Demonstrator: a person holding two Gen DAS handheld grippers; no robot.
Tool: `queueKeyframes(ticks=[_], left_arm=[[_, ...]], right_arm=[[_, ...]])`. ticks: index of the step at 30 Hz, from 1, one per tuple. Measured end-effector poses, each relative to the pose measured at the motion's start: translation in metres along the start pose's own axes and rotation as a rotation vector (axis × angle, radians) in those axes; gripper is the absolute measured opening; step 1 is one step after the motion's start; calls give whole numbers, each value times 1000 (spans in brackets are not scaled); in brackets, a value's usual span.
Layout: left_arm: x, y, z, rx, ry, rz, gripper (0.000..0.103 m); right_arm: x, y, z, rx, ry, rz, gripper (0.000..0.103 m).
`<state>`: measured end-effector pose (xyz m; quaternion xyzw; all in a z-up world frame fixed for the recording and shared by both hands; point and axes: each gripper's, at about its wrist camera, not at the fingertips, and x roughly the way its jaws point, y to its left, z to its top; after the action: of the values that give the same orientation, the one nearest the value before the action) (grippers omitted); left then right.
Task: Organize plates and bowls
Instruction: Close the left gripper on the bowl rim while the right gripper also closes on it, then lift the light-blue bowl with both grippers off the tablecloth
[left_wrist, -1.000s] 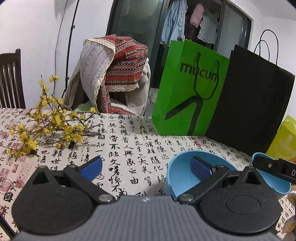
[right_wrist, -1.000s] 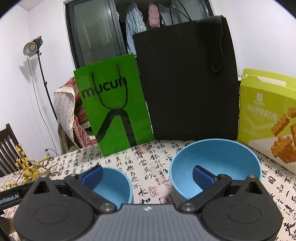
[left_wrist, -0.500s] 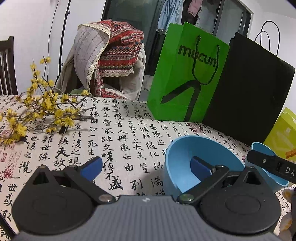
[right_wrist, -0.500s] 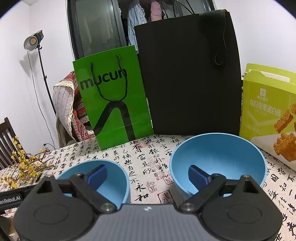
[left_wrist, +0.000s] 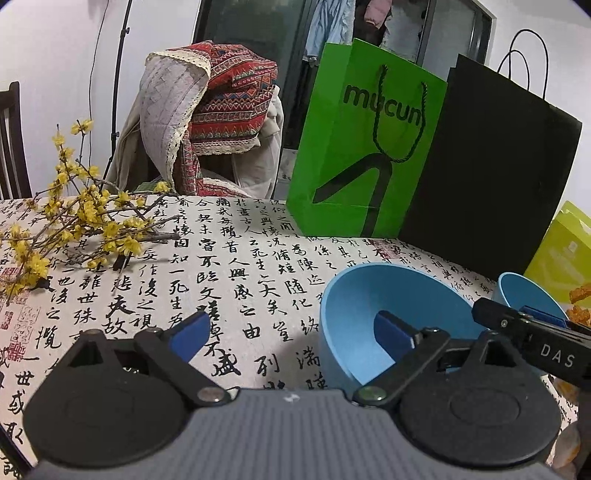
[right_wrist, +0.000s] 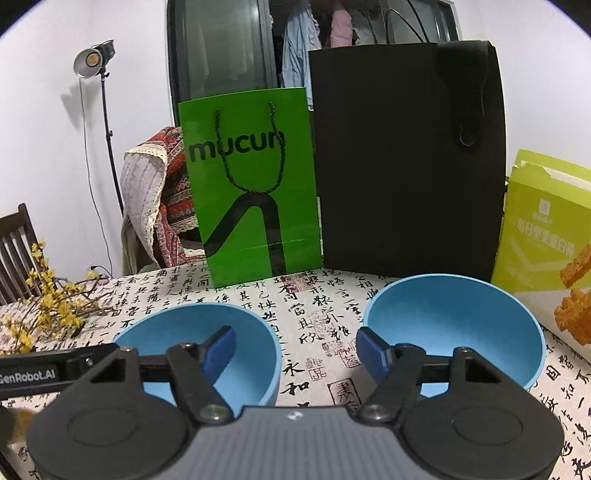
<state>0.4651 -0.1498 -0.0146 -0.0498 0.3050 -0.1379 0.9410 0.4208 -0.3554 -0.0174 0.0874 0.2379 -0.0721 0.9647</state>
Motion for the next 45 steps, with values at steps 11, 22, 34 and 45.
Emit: queueKeyframes(ticks=[11, 22, 34, 45], left_arm=[[2, -4, -3, 28, 19, -33, 70], [4, -9, -5, 56, 37, -60, 33], [3, -13, -7, 83, 22, -61, 20], [1, -19, -9, 119, 7, -22, 17]], right_arm=[[10, 3, -6, -20, 61, 8, 45], [18, 8, -10, -14, 121, 53, 29], [21, 15, -14, -41, 147, 47, 18], [21, 23, -17, -81, 138, 23, 16]])
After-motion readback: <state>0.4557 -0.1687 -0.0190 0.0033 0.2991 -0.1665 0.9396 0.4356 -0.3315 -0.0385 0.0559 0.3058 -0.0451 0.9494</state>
